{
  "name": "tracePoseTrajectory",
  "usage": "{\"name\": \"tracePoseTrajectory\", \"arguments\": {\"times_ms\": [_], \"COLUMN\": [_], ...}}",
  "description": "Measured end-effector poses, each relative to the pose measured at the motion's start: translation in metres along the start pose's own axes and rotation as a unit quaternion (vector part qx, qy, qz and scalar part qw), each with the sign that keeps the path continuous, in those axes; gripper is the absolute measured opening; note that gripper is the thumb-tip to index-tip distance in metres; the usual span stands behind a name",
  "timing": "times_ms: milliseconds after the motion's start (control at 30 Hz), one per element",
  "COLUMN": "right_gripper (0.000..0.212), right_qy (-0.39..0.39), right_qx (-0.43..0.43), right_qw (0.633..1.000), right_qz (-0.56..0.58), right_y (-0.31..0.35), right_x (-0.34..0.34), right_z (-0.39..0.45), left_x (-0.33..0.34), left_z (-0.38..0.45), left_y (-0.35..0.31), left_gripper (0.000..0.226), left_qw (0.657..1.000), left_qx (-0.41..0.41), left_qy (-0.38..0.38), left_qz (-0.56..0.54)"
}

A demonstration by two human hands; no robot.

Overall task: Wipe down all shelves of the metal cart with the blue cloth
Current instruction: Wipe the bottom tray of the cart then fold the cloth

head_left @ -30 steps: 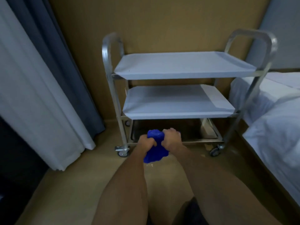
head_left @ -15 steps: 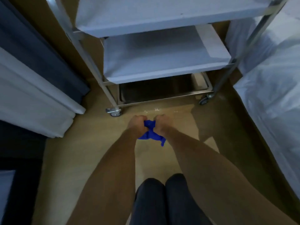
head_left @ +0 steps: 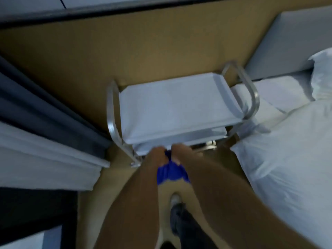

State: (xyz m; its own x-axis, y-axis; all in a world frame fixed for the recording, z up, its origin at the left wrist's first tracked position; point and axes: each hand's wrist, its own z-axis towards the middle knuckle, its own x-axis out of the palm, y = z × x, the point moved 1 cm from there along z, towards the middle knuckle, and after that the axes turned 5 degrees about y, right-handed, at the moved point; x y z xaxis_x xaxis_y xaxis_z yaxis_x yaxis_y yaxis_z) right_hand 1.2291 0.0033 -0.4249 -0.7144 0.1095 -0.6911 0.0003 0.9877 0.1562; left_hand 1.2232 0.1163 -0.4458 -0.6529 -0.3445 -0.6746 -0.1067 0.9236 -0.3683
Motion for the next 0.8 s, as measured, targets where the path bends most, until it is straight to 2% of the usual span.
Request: {"name": "tracePoseTrajectory", "arguments": {"times_ms": [67,133,300,500,700,800], "right_gripper": [0.019,0.013,0.016,0.020,0.017,0.021], "right_qy": [0.016,-0.007,-0.068,-0.129,-0.231,-0.249], "right_qx": [0.012,0.038,0.071,0.082,0.080,0.062], "right_qw": [1.000,0.999,0.993,0.987,0.969,0.966], "right_qz": [0.000,0.027,0.058,0.054,0.027,-0.005], "right_y": [0.010,0.023,0.048,0.059,0.059,0.051], "right_x": [-0.041,-0.078,-0.123,-0.201,-0.293,-0.315], "right_z": [-0.012,-0.009,0.001,0.022,0.030,0.032], "left_x": [-0.042,-0.085,-0.148,-0.233,-0.310,-0.319], "left_z": [-0.006,-0.004,0.006,0.032,0.053,0.061], "left_y": [-0.011,-0.018,-0.019,-0.033,-0.062,-0.074], "left_gripper": [0.022,0.017,0.019,0.018,0.003,0.012], "left_qw": [1.000,0.999,0.998,0.995,0.981,0.970], "left_qx": [0.008,0.000,-0.015,0.013,0.071,0.104], "left_qy": [-0.007,-0.037,-0.050,-0.077,-0.178,-0.217], "left_qz": [0.006,-0.005,0.015,0.063,0.024,-0.022]}}
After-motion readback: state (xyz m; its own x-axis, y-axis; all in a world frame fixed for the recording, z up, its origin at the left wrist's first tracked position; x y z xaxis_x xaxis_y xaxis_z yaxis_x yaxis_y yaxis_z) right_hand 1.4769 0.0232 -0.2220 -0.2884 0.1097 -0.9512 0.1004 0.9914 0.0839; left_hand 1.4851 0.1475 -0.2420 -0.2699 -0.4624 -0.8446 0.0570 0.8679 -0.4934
